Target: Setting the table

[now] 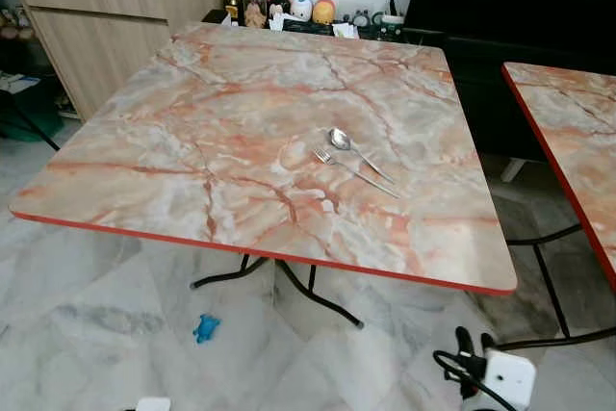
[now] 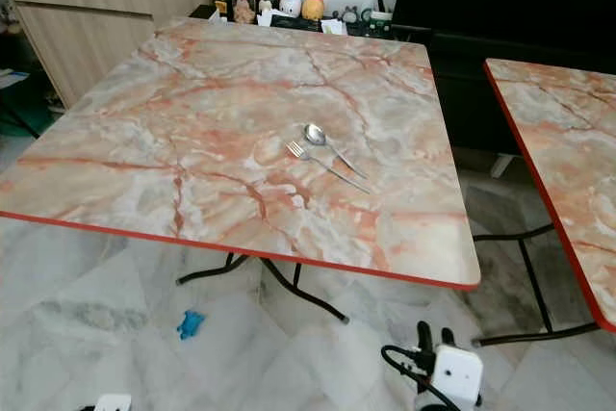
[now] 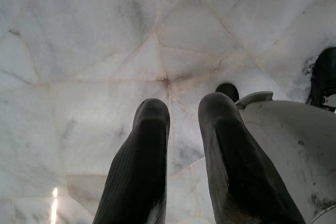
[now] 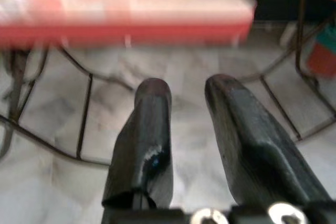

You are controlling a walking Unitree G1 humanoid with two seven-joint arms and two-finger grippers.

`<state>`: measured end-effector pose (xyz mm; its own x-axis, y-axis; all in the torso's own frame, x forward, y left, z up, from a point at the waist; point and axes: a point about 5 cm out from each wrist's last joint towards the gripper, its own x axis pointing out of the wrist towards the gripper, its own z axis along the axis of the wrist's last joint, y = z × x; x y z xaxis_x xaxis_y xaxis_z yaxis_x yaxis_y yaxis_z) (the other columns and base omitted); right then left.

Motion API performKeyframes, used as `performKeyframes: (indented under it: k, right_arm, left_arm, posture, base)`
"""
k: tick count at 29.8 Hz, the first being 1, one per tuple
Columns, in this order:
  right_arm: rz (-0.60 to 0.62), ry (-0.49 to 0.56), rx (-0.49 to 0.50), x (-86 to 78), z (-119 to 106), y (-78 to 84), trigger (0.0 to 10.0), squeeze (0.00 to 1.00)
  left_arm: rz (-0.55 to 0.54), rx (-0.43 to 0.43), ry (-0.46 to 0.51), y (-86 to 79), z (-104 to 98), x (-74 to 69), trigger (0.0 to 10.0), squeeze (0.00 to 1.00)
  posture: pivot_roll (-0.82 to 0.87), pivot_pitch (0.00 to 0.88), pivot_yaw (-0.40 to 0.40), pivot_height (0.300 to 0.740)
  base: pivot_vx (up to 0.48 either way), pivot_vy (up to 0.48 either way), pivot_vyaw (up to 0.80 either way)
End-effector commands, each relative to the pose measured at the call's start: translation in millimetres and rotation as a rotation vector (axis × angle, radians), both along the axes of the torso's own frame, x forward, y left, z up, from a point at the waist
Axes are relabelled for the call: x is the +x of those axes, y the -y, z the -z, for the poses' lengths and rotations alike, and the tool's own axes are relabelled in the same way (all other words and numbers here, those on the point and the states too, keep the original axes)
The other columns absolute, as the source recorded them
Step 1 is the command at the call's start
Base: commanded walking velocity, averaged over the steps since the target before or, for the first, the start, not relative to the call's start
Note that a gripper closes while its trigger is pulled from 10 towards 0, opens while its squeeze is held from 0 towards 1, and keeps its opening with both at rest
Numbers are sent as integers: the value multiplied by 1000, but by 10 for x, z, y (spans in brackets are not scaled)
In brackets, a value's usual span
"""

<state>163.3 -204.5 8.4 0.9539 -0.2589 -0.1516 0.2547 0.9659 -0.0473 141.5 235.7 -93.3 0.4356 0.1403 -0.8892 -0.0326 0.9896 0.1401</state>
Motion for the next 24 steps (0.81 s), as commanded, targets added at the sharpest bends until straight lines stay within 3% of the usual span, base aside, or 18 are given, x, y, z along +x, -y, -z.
performKeyframes:
  k: [1,2,4,6,8,9,10,14,24]
  right_arm:
    - [-2,66,-11,90,-235,27,10000,0]
    - [3,115,-17,207,-396,57,10000,0]
    - [8,136,-19,268,-484,73,10000,0]
    - [10,193,-24,427,-625,98,10000,0]
    - [-13,277,-16,701,-853,97,10000,0]
    - [-13,277,-16,701,-853,97,10000,0]
    - [-30,315,14,905,-974,63,10000,0]
    - [-96,349,35,1214,-1162,-55,10000,0]
    - [-163,371,62,1604,-1372,-149,10000,0]
  left_arm:
    - [12,3,-5,24,5,5,10000,0]
    - [11,3,1,25,0,21,10000,0]
    - [9,3,3,27,-3,28,10000,0]
    - [6,4,8,27,-7,41,10000,0]
    - [-6,2,15,28,-13,56,10000,0]
    - [-6,2,15,28,-13,56,10000,0]
    - [-13,-1,20,31,-16,67,10000,0]
    - [-42,-20,40,46,-21,86,10000,0]
    - [-57,-22,53,-35,-51,109,10000,0]
  posture:
    - [59,0,-22,740]
    - [57,0,-21,740]
    - [56,0,-22,740]
    - [56,0,-21,740]
    - [58,0,-22,740]
    - [58,0,-22,740]
    - [56,0,-22,740]
    - [65,0,-16,740]
    - [69,0,-9,740]
  base:
    - [0,0,0]
    - [0,0,0]
    - [0,0,0]
    - [0,0,0]
    - [0,0,0]
    - [0,0,0]
    - [0,0,0]
    - [0,0,0]
    - [0,0,0]
